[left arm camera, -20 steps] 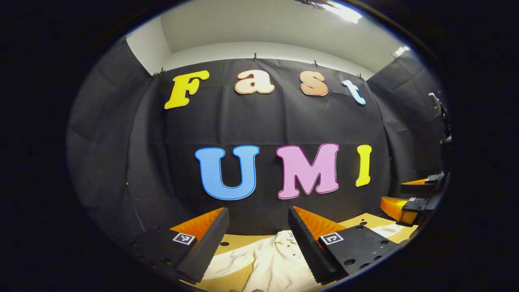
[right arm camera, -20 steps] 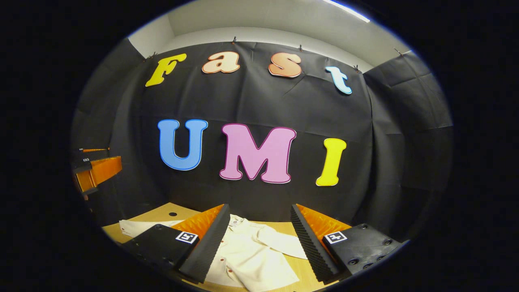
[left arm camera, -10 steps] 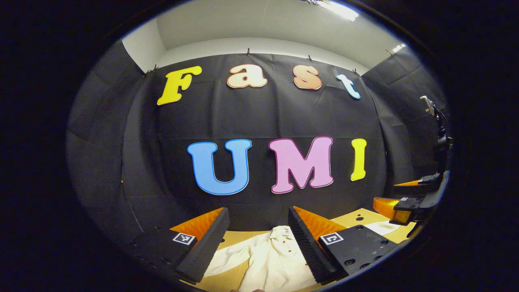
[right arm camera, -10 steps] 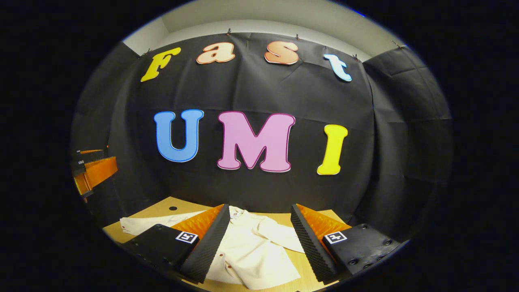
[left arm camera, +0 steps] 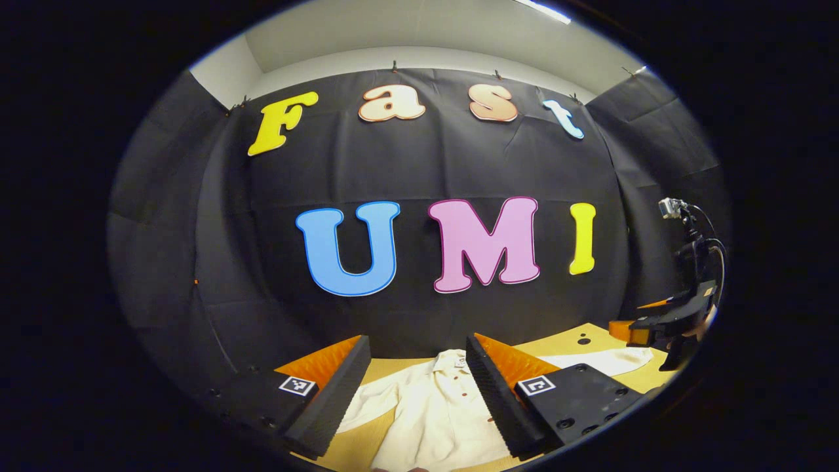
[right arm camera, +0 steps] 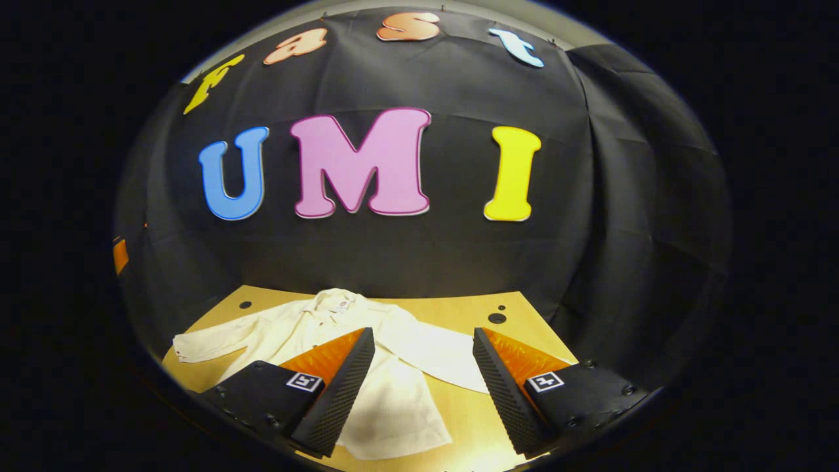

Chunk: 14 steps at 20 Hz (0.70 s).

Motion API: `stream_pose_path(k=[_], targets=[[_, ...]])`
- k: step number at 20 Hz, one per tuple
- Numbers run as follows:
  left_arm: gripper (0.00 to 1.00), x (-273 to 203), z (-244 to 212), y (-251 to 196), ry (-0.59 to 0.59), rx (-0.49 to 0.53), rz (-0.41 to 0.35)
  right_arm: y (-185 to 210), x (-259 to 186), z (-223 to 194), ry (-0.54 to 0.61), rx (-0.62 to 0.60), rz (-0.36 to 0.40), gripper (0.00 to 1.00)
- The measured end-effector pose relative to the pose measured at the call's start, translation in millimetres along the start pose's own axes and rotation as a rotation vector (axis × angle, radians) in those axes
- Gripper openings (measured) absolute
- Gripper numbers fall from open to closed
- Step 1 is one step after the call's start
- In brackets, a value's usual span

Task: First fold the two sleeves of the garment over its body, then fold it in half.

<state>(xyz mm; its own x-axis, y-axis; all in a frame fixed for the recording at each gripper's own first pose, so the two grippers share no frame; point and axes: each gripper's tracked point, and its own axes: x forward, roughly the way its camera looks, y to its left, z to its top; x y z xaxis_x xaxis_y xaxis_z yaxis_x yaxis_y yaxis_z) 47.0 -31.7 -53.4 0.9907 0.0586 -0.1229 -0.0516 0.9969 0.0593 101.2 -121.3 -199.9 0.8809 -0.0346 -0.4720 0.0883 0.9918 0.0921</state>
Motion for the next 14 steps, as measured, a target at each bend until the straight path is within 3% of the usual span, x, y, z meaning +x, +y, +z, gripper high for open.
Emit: stream_pose_path(k=[9, 14], targets=[[0.96, 30, -36, -50, 0.129, 0.034, 0.025, -174, 68, -116, 0.308, 0.053, -0.243, 0.97], [0.95, 53, -41, -89, 0.152, 0.06, -0.013, -240, 92, -186, 0.473, 0.109, -0.339, 0.98]])
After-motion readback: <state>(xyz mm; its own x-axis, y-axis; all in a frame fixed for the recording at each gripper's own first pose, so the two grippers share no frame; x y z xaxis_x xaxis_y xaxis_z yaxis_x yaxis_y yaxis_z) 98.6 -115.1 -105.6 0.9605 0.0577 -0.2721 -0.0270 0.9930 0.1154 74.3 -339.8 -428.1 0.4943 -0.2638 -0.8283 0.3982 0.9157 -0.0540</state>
